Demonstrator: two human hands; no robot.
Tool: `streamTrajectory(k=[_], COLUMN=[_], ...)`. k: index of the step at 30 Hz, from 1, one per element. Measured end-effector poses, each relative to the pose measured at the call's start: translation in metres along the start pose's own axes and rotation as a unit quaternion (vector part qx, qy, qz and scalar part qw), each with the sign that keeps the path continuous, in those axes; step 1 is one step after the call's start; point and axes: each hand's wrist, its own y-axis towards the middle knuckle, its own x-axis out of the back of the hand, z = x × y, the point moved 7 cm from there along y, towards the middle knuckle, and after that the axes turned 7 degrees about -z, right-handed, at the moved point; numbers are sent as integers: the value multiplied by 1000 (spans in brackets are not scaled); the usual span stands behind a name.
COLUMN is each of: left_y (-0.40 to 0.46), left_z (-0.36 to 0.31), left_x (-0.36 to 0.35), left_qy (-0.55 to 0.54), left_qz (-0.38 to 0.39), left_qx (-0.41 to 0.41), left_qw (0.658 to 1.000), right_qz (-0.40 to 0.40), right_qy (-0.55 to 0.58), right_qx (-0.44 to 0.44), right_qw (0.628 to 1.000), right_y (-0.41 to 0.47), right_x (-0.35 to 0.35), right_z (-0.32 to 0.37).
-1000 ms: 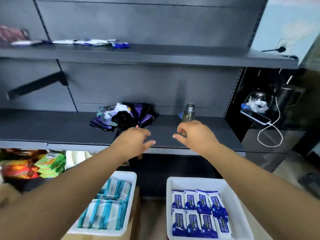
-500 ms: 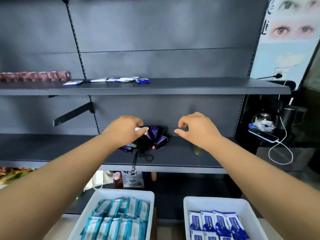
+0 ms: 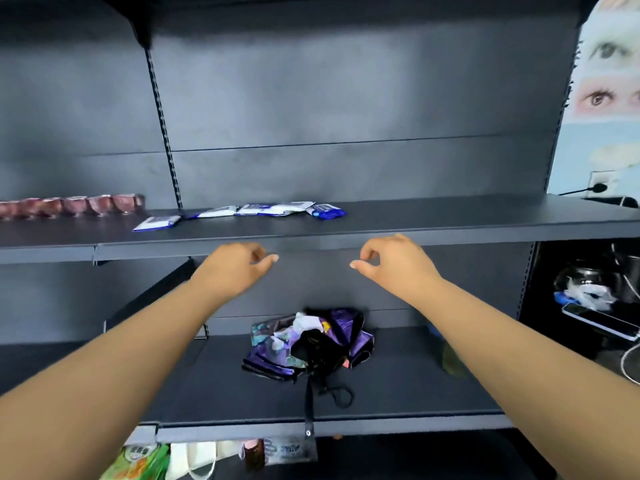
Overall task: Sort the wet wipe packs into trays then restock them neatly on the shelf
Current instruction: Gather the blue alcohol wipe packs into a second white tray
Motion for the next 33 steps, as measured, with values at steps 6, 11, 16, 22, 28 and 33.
streamTrajectory(k=[6,11,16,22,28,33], left_y=[70,117,155,171,173,169], left_z=[33,49,61,81,81,81], left_x=[-16,-41,-67,-80,-82,-83], left_qy=[-50,-62,-42,-5,39,48], left_qz=[-32,-57,-37,-32,-11,21], left_qx=[3,37,77,140,168,204], left_qw=[998,996,995,990,985,978], right_qz=[-13,-35,-14,89,191,218], right_qy=[11,50,87,60,61,125], right_qx=[-43,-57,-100,-162,-158,-171], right_qw=[999,997,991,981,967,953], right_y=[47,104,169,254,302,307], right_x=[-29,-39,-75,-134,-186,-193], right_z=[-5,-18,-40,-80,-82,-82])
